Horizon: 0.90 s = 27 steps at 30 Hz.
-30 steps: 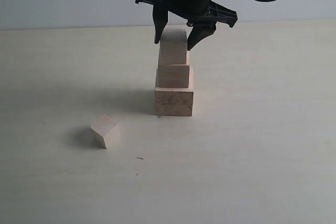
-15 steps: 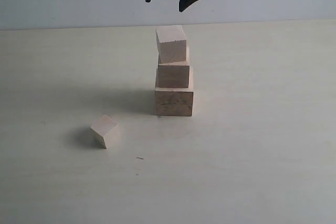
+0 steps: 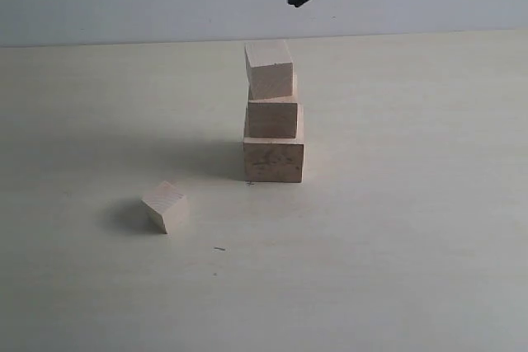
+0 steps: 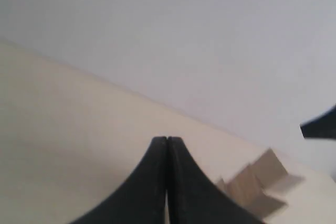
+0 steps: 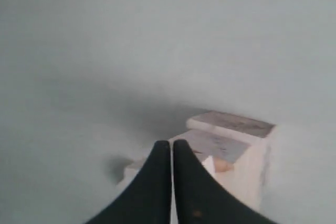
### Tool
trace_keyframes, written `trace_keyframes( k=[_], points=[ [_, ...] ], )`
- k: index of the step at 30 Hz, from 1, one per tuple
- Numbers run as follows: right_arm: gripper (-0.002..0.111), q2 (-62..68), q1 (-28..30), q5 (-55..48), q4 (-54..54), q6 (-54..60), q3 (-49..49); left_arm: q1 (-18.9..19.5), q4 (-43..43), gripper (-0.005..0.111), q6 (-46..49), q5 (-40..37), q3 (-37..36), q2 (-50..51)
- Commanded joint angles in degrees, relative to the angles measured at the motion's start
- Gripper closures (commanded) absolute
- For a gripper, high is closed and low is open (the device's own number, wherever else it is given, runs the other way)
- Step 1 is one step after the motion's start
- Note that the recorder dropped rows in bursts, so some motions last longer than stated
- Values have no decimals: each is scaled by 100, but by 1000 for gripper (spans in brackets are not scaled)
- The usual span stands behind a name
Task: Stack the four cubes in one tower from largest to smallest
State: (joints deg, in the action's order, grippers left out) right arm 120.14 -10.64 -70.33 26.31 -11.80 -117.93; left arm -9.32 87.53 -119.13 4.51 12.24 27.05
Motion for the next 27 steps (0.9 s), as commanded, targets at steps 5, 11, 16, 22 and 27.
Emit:
trace_keyframes(
  k=[5,11,16,22,27],
  points=[
    [108,-299,129,36,-1337,507,126,-38,-1270,107,1154,3054,2458,4581],
    [108,-402,493,36,-632,960,1148,-111,-2334,107,1136,5295,3963,6845],
    [108,-423,814,36,-28,1641,1756,-401,-2591,107,773,5257,4219,8041],
    [108,-333,800,36,989,2185,1770,-863,-3037,107,1032,5039,4704,8499],
    [108,-333,800,293,1397,2308,1770,-891,-2992,107,1094,4508,4771,8513]
  ],
)
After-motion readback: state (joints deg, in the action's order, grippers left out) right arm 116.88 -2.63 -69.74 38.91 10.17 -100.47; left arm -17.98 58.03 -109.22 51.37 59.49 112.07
